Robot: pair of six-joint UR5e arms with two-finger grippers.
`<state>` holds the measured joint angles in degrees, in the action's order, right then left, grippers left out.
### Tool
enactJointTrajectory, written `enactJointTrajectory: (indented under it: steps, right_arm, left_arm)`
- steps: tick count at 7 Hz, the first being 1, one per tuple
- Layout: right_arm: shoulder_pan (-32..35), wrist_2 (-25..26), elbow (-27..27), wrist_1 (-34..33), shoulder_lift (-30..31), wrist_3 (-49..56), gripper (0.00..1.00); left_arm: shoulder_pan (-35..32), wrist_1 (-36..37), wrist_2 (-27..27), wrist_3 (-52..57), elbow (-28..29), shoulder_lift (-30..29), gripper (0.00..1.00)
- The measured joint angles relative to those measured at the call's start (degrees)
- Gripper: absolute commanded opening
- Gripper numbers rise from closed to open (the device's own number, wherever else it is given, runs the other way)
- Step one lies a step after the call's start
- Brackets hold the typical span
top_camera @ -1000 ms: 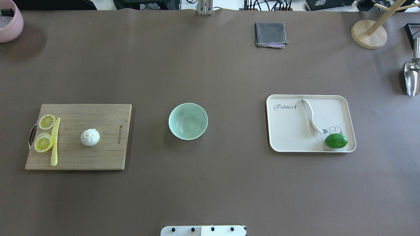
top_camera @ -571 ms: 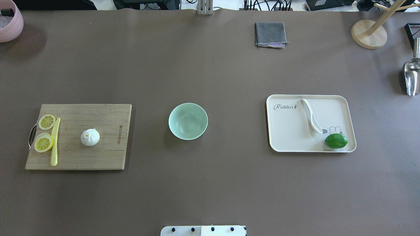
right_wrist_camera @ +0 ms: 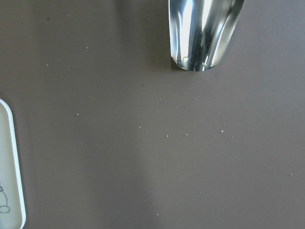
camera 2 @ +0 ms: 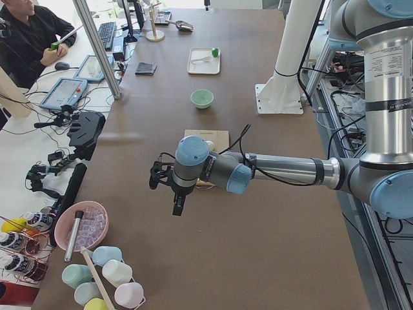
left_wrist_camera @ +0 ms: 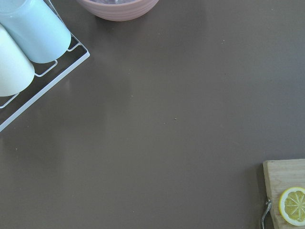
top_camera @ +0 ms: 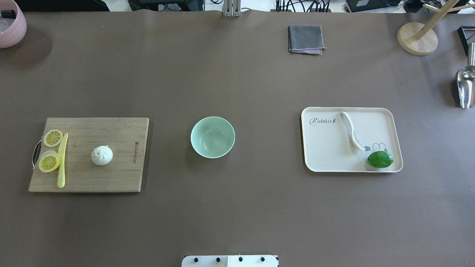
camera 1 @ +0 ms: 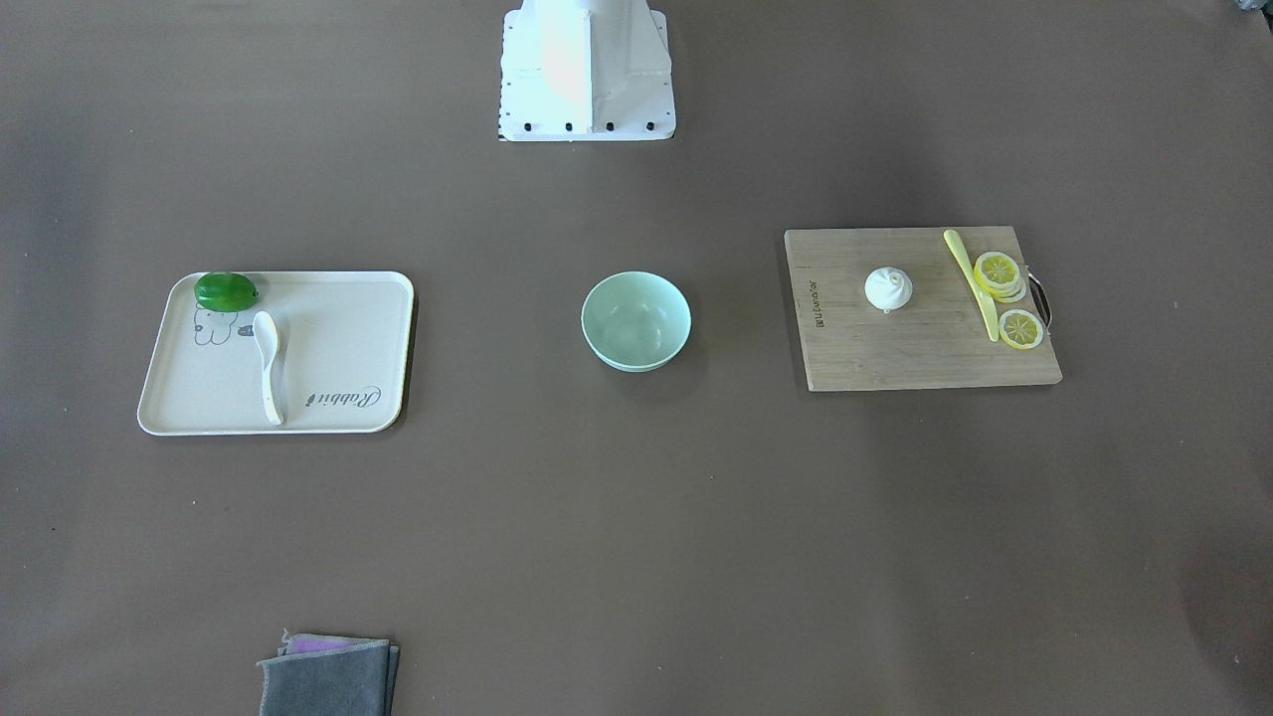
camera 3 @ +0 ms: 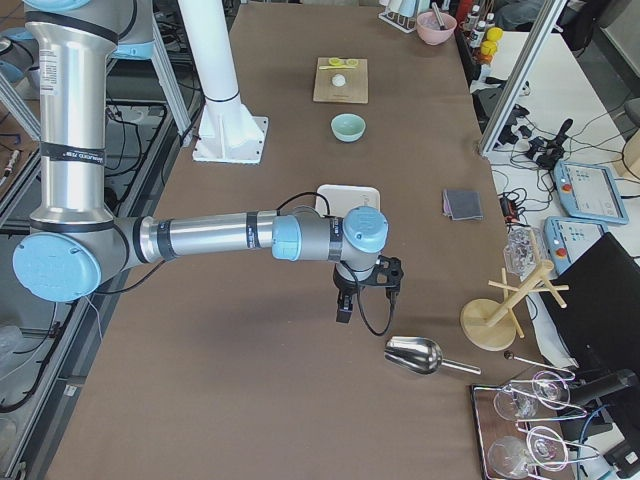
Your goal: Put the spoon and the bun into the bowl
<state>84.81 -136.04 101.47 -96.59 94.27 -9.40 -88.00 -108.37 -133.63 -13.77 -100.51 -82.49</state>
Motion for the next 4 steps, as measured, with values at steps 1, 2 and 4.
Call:
enactJointTrajectory:
  steps: [1,2,4]
  right_arm:
    - [0.0,0.0,0.0,0.0,-0.1,0.0,1.0]
    - [0.0,0.0,0.2,0.1,-0.3,0.0,1.0]
    - [0.0,-0.1,1.4,0.2,-2.1,0.0,1.0]
  left_arm:
    - [0.0,0.0,0.1,0.0,0.1,0.0,0.98]
    - [0.0,0.0,0.2,-0.1,0.0,-0.1,0.98]
    - [0.6,0.0,0.2,-0.2,-0.2,-2.0,0.98]
